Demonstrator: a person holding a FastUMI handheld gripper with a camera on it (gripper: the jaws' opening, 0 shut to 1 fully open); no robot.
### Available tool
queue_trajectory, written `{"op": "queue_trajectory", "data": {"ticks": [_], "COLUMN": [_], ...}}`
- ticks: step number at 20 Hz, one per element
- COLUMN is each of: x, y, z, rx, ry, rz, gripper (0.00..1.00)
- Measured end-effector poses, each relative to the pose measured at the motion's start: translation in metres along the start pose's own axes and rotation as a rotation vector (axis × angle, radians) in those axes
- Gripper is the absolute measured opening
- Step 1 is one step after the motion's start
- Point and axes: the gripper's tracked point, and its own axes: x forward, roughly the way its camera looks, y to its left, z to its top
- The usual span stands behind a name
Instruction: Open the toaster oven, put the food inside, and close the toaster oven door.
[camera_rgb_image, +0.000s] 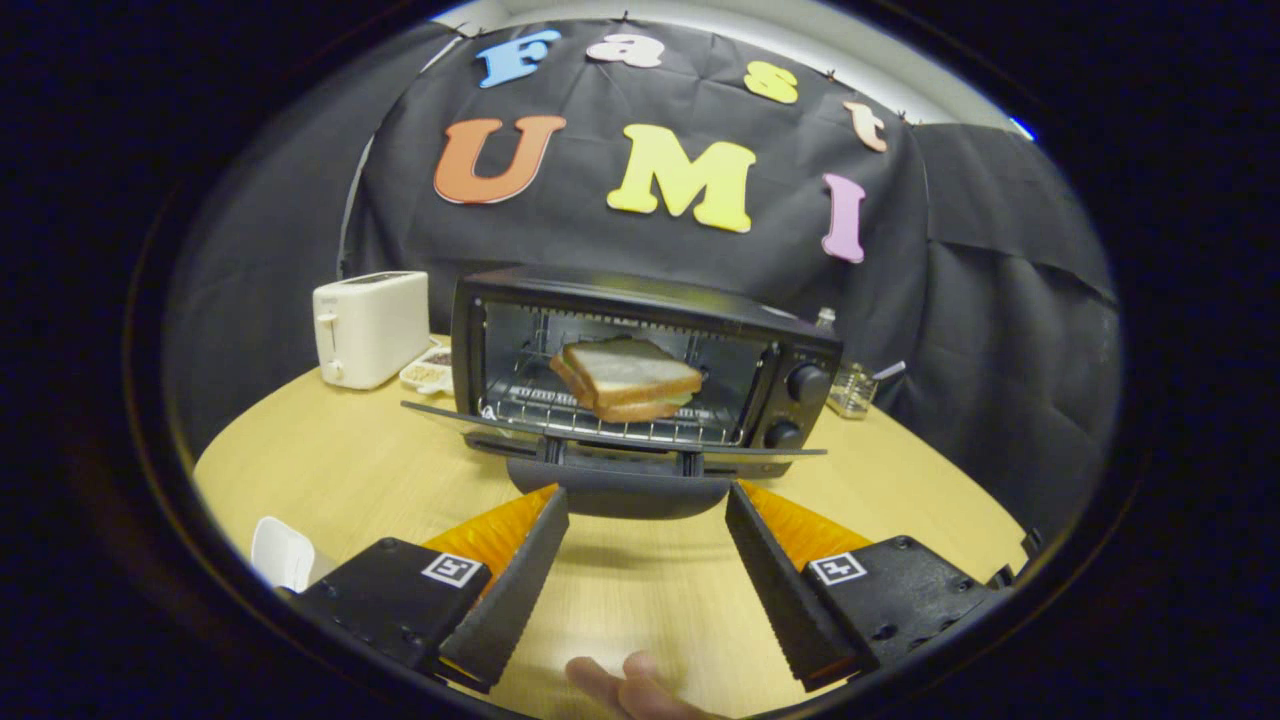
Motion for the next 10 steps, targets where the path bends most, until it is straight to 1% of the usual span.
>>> {"op": "queue_trajectory", "data": {"ticks": [3, 7, 8, 10], "x": [-0.001, -0.009, -0.010, -0.013], "y": [0.004, -0.002, -0.001, 0.009], "z": [0.019, 0.036, 0.033, 0.015], "rx": [0.026, 0.038, 0.042, 0.083], "ry": [-0.025, -0.047, -0.040, 0.009], "rz": [0.021, 0.020, 0.028, 0.073], "gripper": [1.00, 1.00, 1.00, 1.00]}}
